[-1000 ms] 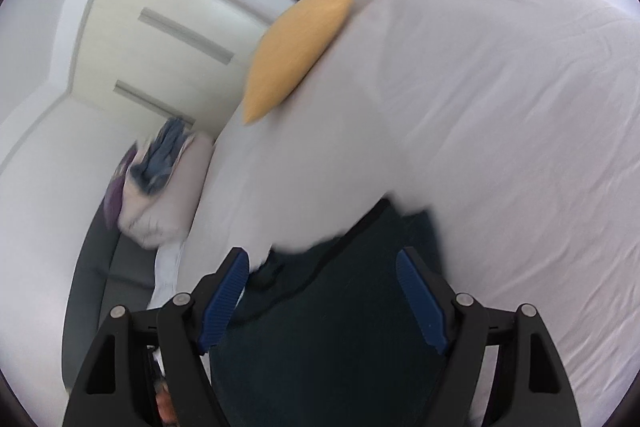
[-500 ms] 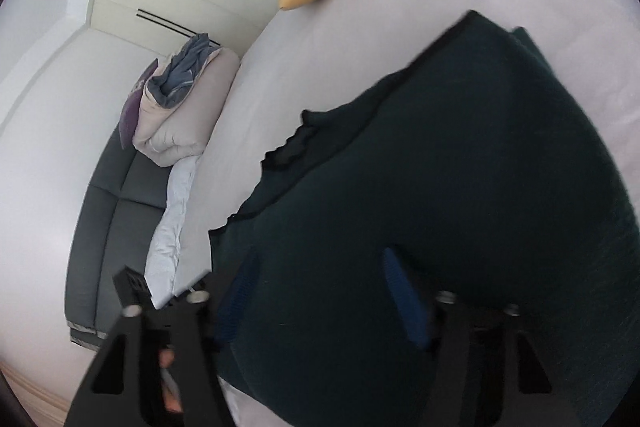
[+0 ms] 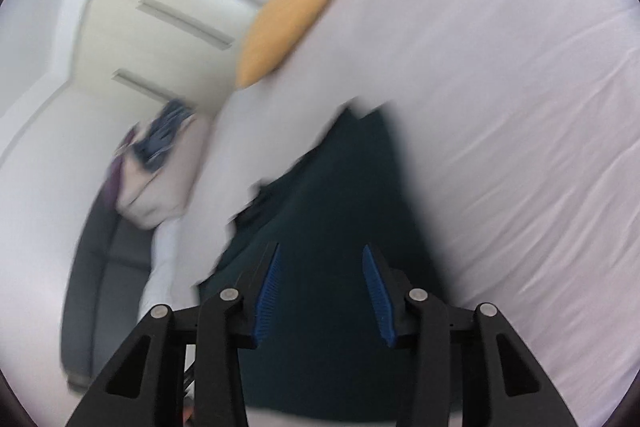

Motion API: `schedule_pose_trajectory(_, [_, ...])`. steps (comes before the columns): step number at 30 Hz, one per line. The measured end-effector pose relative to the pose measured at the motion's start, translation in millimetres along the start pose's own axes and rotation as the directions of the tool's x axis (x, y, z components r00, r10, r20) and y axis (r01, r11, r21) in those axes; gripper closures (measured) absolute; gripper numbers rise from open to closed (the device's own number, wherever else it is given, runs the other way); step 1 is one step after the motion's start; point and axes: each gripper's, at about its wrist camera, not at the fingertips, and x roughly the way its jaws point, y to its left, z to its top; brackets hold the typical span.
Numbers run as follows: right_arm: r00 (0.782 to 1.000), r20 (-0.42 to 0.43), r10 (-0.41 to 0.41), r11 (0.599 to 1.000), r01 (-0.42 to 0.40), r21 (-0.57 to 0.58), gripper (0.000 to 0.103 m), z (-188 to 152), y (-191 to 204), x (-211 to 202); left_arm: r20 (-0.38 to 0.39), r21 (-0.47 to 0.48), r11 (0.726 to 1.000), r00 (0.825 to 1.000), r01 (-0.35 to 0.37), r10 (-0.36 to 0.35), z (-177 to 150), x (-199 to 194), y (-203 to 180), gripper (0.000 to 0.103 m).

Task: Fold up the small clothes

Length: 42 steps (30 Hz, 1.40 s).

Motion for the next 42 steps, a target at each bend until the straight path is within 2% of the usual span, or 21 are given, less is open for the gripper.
schedule_pose_trajectory(3, [0.990, -0.121, 0.077, 0.991, -0.090, -0.103, 0.057, -35, 42, 23, 0.079, 0.053, 0.998, 0.996, 0.023, -0.027, 8, -26, -23, 0.032])
schedule_pose_trajectory(5, [0.966, -0.221, 0.130, 0.976, -0.164, -0.143, 0.057, -60, 67, 47, 0.113, 0.154, 0.988, 0.993, 0.003, -0.021, 8, -34, -53, 0.032])
schedule_pose_trajectory(6, [0.960, -0.248, 0.134, 0.973, -0.175, -0.151, 0.057, -68, 74, 55, 0.112, 0.191, 0.982, 0.994, -0.004, -0.018, 7, -32, -65, 0.032])
schedule_pose_trajectory(7, [0.955, -0.268, 0.128, 0.972, -0.174, -0.156, 0.057, -76, 77, 64, 0.106, 0.215, 0.977, 0.994, -0.006, -0.018, 3, -30, -71, 0.032])
schedule_pose_trajectory(8, [0.949, -0.292, 0.121, 0.974, -0.171, -0.151, 0.057, -82, 75, 72, 0.072, 0.244, 0.970, 0.997, -0.021, 0.003, -2, -20, -77, 0.032])
schedule_pose_trajectory(10, [0.944, -0.316, 0.097, 0.981, -0.144, -0.128, 0.057, -89, 64, 82, -0.020, 0.240, 0.969, 0.998, -0.051, 0.057, -10, 8, -80, 0.033])
schedule_pose_trajectory(12, [0.953, -0.296, 0.059, 0.989, -0.097, -0.115, 0.059, -88, 50, 82, -0.016, 0.208, 0.978, 1.000, -0.013, 0.016, -22, 8, -65, 0.032])
schedule_pose_trajectory(14, [0.962, -0.266, 0.061, 0.993, -0.086, -0.082, 0.070, -81, 32, 74, -0.012, 0.237, 0.971, 0.999, -0.028, 0.032, -35, 0, -63, 0.032])
schedule_pose_trajectory(16, [0.974, -0.216, 0.066, 0.997, -0.075, -0.031, 0.072, -69, 10, 59, -0.015, 0.244, 0.969, 0.999, -0.033, 0.038, -45, -4, -58, 0.032])
schedule_pose_trajectory(20, [0.993, -0.115, 0.034, 0.999, -0.033, 0.014, 0.072, -44, -17, 31, -0.022, 0.179, 0.984, 1.000, -0.001, 0.005, -55, -10, -50, 0.032])
schedule_pose_trajectory(24, [0.999, -0.036, -0.023, 0.997, 0.025, 0.073, 0.071, -31, -34, 1, -0.019, 0.175, 0.985, 1.000, -0.009, 0.013, -58, -18, -45, 0.032])
schedule_pose_trajectory(26, [0.999, -0.022, 0.028, 0.994, -0.026, 0.104, 0.061, -34, -30, -9, -0.022, 0.165, 0.986, 1.000, -0.003, 0.007, -59, -20, -43, 0.032])
schedule_pose_trajectory(28, [0.992, -0.067, 0.107, 0.993, -0.103, 0.062, 0.053, -49, -7, -1, -0.021, 0.169, 0.986, 1.000, -0.011, 0.015, -58, -18, -45, 0.031])
schedule_pose_trajectory(31, [0.969, -0.201, 0.145, 0.988, -0.154, -0.027, 0.053, -75, 28, 30, -0.021, 0.175, 0.984, 1.000, -0.019, 0.023, -58, -18, -46, 0.031])
schedule_pose_trajectory(32, [0.959, -0.244, 0.148, 0.985, -0.164, -0.048, 0.053, -83, 36, 44, -0.023, 0.174, 0.985, 1.000, -0.017, 0.021, -58, -19, -46, 0.031])
schedule_pose_trajectory(34, [0.953, -0.282, 0.109, 0.989, -0.134, -0.069, 0.053, -90, 39, 61, -0.025, 0.176, 0.984, 0.999, -0.017, 0.021, -55, -16, -48, 0.031])
schedule_pose_trajectory(36, [0.954, -0.287, 0.089, 0.993, -0.107, -0.047, 0.057, -89, 31, 70, -0.025, 0.176, 0.984, 0.999, -0.015, 0.020, -53, -14, -49, 0.031])
schedule_pose_trajectory(38, [0.957, -0.273, 0.099, 0.994, -0.105, -0.005, 0.070, -83, 13, 65, -0.024, 0.175, 0.984, 1.000, -0.012, 0.016, -54, -15, -48, 0.031])
schedule_pose_trajectory(42, [0.979, -0.186, 0.082, 0.996, -0.076, 0.040, 0.071, -67, -13, 35, -0.021, 0.174, 0.985, 1.000, -0.008, 0.012, -52, -13, -48, 0.031])
